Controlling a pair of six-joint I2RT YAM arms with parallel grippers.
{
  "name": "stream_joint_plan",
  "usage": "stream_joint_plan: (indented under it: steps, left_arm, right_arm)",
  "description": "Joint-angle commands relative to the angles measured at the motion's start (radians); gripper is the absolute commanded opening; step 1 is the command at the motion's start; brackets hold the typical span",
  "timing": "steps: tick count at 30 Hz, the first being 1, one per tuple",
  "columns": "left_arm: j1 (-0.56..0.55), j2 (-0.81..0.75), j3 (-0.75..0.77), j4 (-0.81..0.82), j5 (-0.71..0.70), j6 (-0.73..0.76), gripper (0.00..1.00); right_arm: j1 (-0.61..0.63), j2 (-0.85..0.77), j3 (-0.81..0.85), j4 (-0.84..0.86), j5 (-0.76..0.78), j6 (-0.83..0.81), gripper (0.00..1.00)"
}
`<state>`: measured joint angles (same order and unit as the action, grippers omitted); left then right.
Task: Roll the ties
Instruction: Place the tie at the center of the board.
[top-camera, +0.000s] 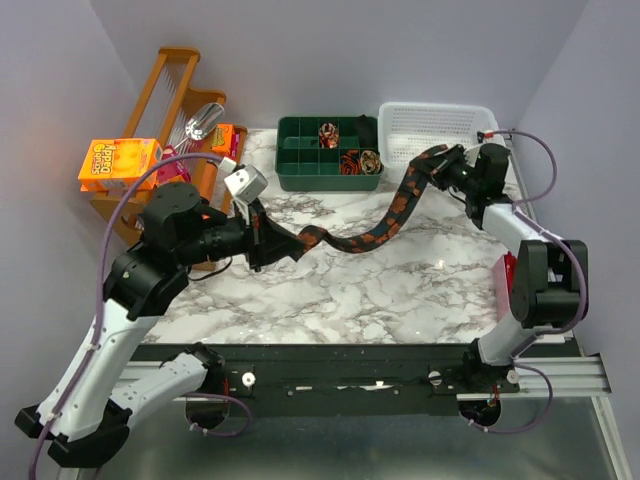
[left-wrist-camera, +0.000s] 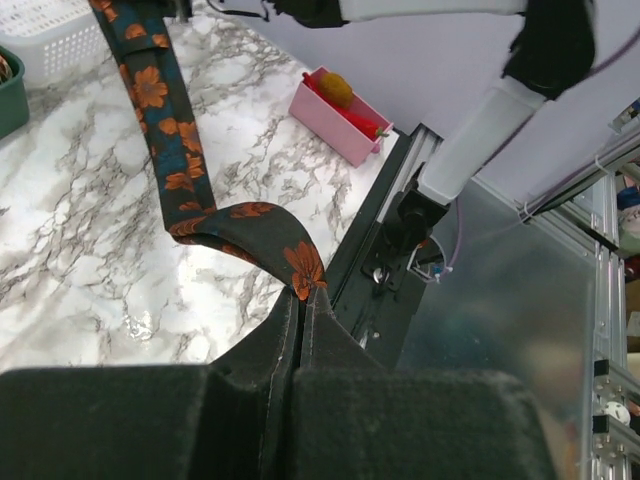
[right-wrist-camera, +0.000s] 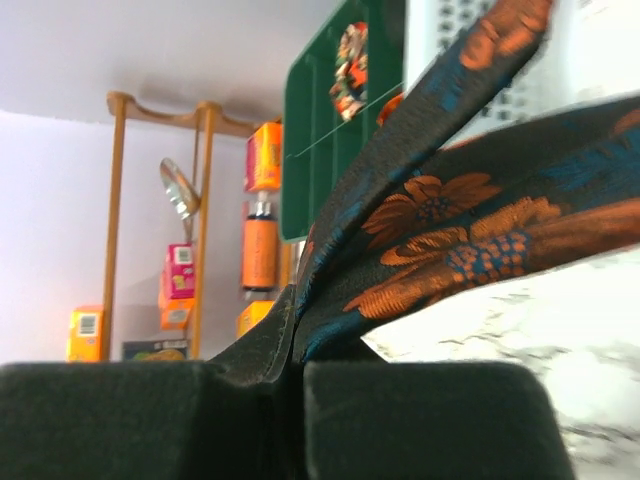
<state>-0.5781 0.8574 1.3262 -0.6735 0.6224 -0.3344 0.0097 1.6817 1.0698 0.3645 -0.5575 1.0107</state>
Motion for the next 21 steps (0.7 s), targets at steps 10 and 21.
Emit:
stream_joint_plan:
  steps: [10,21]
  left_arm:
    - [-0.005,0.202,-0.136,0.373,0.12,-0.032,0.0]
    - [0.009,0.267,-0.186,0.327,0.054,0.048,0.0]
  right_arm:
    - [-0.249,-0.204,-0.317,-0.009,0.099,-0.144,0.01]
    - [-0.381,-0.122,-0.395,0.088,0.079,-0.129,0.05]
